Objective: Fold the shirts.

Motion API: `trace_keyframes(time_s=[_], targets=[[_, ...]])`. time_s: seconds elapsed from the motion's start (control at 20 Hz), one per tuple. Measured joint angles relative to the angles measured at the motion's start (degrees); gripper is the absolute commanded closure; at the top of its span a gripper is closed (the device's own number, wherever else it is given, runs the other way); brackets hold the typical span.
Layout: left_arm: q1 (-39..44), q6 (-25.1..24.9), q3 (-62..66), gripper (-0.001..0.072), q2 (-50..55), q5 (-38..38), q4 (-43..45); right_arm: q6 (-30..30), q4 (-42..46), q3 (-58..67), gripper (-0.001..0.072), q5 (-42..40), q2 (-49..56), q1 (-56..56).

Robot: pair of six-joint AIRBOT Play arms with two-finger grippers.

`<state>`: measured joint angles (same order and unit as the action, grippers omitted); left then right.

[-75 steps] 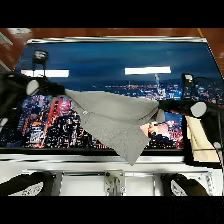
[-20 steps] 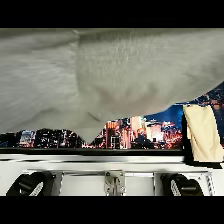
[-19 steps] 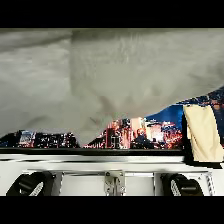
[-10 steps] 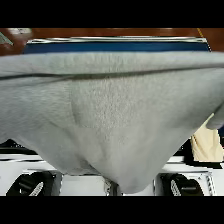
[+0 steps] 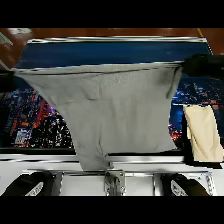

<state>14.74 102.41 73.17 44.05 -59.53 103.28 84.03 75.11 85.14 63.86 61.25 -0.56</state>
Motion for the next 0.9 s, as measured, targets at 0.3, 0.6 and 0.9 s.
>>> trace_keyframes(time_s=[0.3, 0.6, 0.9], targets=[[-3.7, 8.6, -0.6, 0.0677, 21.2, 8.8, -2.0, 3.1, -8.5, 0.0, 0.0655, -14.4, 21.2, 0.0], [-4.2, 12.2, -0.7, -0.0013, 36.2, 12.0, -13.5, 5.2, -15.3, 0.0, 0.0023, -14.8, 33.2, 0.5], [-9.4, 1.1, 3.2, 0.0005, 39.4, -7.2, -16.9, -0.2, -12.1, 0.1, 0.0024, -4.3, 28.0, -5.4]])
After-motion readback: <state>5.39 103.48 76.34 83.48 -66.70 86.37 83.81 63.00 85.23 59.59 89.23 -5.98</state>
